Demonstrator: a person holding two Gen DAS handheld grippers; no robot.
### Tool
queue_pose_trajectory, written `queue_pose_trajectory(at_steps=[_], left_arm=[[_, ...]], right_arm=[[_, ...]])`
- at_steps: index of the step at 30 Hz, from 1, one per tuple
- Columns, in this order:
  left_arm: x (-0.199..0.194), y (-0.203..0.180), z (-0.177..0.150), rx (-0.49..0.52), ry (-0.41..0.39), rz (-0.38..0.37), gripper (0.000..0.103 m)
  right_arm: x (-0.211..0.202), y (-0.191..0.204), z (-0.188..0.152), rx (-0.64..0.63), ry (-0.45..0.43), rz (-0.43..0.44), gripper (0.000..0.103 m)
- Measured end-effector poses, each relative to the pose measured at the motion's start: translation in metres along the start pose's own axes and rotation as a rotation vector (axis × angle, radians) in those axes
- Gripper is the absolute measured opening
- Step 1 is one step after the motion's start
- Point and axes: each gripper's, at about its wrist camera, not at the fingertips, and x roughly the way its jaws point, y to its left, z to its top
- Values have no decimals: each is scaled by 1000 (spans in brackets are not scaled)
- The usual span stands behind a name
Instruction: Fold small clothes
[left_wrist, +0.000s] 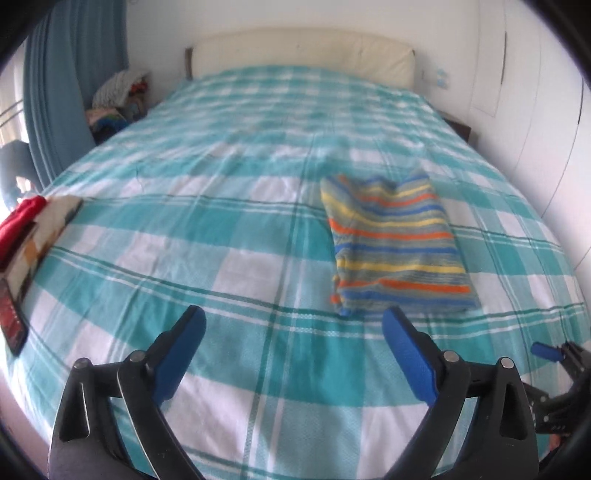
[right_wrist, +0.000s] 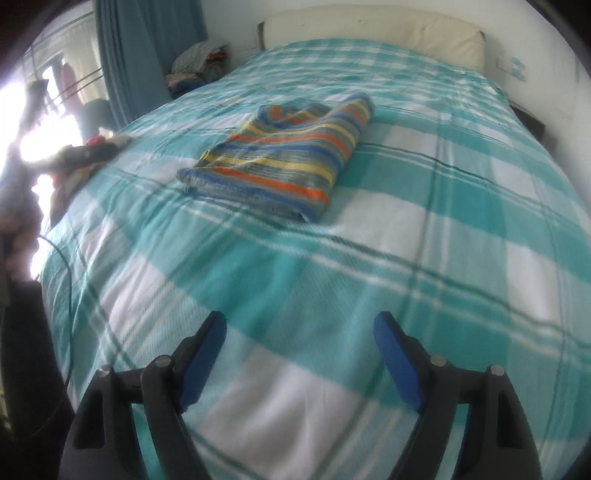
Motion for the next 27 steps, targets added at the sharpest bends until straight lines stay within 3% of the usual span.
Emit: queue_pose_trajectory(at_steps=[7,17,27], left_arm=[[-23,-12,-5,20,-51,35,97],[-45,-20,-13,54,-97,76,99],[-43,-23,-17,69,-95,96,100]], right_arm=[[-40,0,-23,43,-86,-77,85],[-65,12,-29,41,-158,-137,89],[-62,31,-10,12,-140,-188,94]])
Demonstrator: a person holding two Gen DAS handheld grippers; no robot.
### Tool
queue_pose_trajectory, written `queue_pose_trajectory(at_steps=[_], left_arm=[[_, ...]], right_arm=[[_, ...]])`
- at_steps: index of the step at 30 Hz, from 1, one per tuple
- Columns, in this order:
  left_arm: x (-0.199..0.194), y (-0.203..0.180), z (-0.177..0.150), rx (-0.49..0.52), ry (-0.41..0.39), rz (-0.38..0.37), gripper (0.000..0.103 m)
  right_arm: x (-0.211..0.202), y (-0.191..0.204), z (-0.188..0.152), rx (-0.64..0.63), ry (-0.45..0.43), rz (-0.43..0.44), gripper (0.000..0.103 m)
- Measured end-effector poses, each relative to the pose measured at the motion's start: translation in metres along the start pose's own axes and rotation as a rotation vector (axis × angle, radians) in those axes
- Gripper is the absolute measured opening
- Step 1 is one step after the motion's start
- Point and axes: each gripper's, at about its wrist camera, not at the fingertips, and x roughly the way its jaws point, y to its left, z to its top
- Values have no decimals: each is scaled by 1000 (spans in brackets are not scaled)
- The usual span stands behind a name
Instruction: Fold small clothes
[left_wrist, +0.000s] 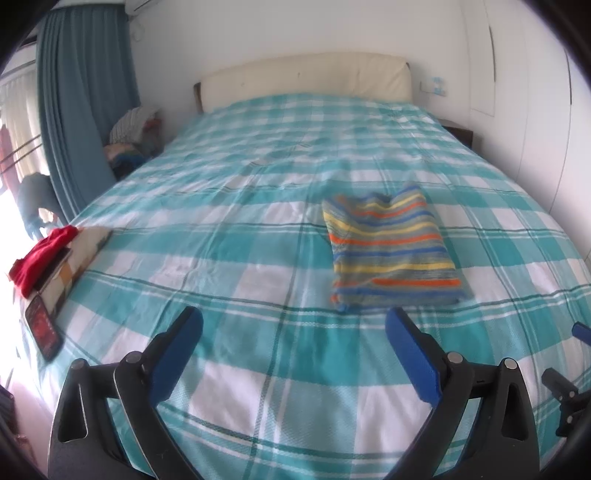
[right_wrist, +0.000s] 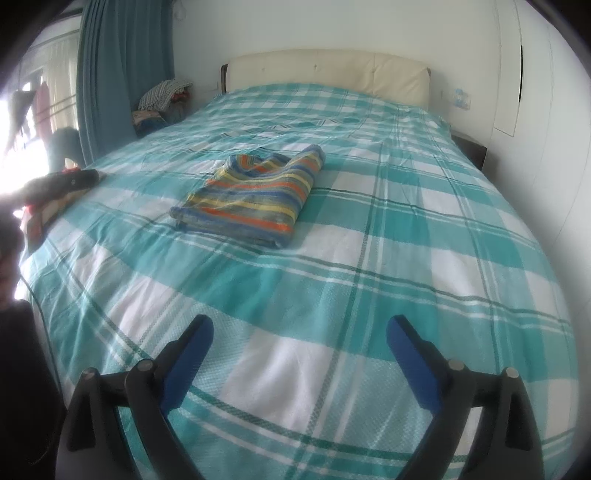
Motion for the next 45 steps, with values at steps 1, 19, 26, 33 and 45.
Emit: queue_pose_trajectory(at_steps=[1,19,26,33,45], left_arm=[[2,0,0,1,4,0,100],[71,-8,15,98,156,-167,100],[173,5,59,-83,314,-443,100],[274,4,71,-245,446,-498,100],[260,-38,85,-75,347,-482,17]], right_arm=[[2,1,2,-1,5,-1,94],[45,11,22,-91,78,24,94],[95,-40,103,6,29,116,94],[226,-86,154,354,184,427,94],[246,22,192,26,115,266,26]])
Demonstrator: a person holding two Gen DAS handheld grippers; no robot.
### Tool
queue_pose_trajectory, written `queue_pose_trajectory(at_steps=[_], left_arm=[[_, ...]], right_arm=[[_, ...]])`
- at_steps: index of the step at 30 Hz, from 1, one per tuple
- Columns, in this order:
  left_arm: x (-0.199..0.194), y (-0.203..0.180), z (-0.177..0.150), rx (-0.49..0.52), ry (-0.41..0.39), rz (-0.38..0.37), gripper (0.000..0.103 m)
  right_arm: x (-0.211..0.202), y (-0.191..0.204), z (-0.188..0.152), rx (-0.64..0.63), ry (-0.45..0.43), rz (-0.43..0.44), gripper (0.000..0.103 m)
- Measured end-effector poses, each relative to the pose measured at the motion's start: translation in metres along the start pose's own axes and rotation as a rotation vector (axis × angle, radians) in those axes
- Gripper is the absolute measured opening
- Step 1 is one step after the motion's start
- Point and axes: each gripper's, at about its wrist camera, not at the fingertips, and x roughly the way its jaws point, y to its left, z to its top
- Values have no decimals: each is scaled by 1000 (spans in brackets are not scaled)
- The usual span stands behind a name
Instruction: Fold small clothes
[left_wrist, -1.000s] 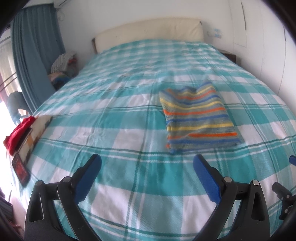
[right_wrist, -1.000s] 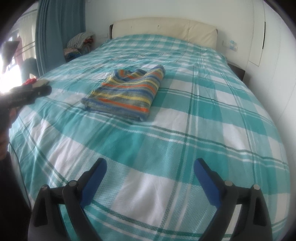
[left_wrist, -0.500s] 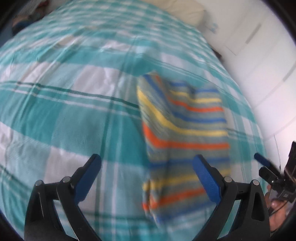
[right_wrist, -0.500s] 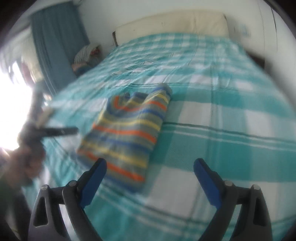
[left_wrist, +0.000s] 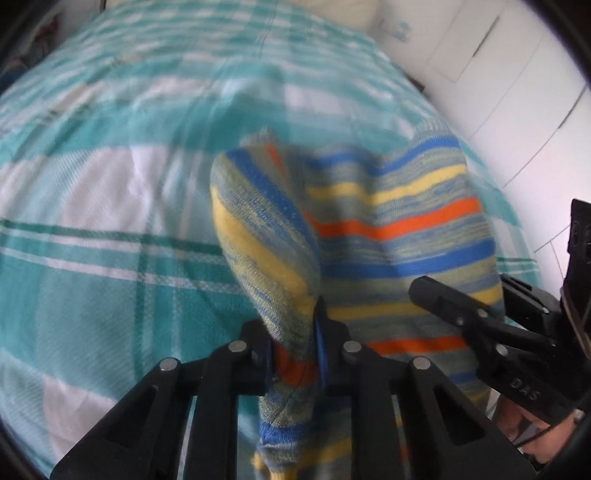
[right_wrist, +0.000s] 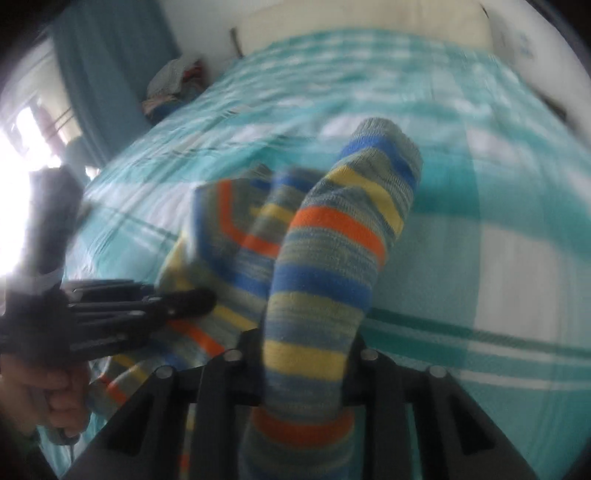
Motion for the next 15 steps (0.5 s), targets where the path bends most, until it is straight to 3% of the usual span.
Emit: queue_pose_trajectory(at_steps=[2,5,6,7,8,9,11,13,15], left_arm=[[-31,-5,2,-6,-60,-30,17],[-66,-16,12,8,-147,-17,21],[-67,-18,16,15,-160,13,35],[-63,-18,18,18,-150,53,66],[-57,-17,16,14,-132,129,78],[-53,-15,10,7,-127,213,83],[-59,-17,-15,47,-148,299,83],[-73,-27,-44,116,-186,364,87],[-95,-46,-76,190,-248,454,98]], right_arm=[[-30,9,9,-7,-63,49,26],[-59,14,25,-38,-134,69,27],[-59,10,30,-34,-143,60,31],[-57,-1,35,-15,-128,36,40],[-54,-11,35,5,-107,-15,68],[-54,-23,32,36,-95,-92,94],[-62,-44,8,87,-77,-195,96],[-74,-48,-23,63,-46,-234,96],[-89,-45,-48,22,-24,-289,96]])
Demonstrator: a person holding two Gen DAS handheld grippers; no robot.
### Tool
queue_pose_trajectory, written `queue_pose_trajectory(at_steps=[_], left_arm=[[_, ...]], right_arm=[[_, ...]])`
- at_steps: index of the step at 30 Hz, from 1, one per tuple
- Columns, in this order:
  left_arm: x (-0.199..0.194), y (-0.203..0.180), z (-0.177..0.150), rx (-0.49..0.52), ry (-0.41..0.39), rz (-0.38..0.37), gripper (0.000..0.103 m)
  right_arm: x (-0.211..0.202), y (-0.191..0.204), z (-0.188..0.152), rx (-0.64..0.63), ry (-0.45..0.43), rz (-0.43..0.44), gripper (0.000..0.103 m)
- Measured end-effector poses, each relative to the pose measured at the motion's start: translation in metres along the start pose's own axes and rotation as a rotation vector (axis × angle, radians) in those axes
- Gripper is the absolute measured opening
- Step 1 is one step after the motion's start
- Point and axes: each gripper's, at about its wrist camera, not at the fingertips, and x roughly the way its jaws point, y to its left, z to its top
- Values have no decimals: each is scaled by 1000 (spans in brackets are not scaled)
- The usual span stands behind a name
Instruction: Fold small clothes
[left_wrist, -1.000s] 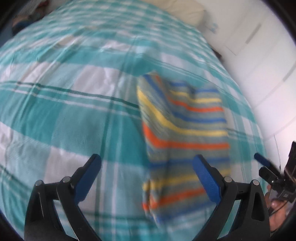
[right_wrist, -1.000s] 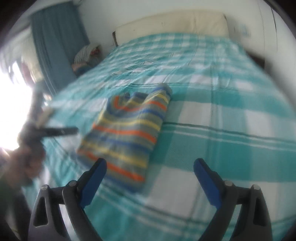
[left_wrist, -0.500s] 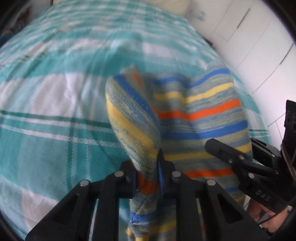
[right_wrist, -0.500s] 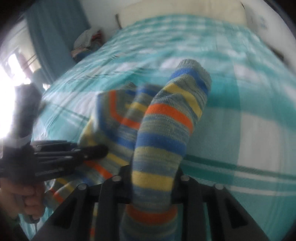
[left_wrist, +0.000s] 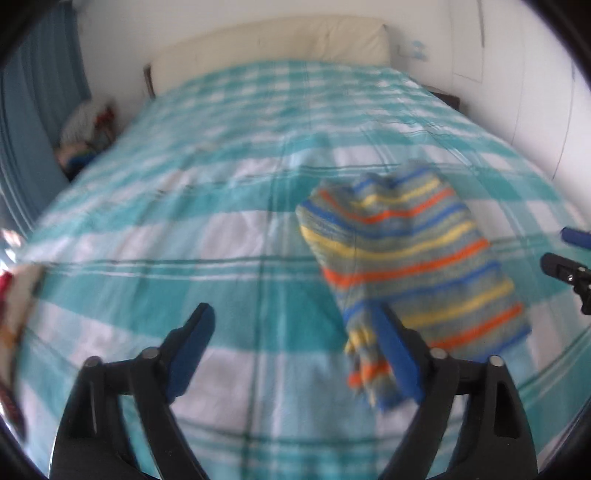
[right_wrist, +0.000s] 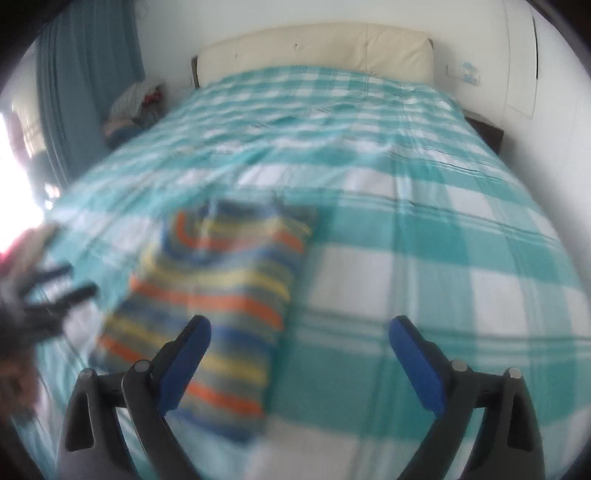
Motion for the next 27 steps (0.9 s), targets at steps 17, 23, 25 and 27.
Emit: queue_pose_trajectory(at_steps=[17,23,25,27], left_arm=[[-177,-30,-73,-127,-15,74,102],[-202,-35,-86,-96,-21,113,103],[-206,-32,-88,-114,-23,95,103],[-212,-32,-92,-121,-19,75,103]], right_arm=[[-170,45,-138,24,-27,96,102],[-214,47,-137,24,-67,52,102],[-227,51,-134,15,-88,48,102],[-234,54,-134,21,-92,59,102]])
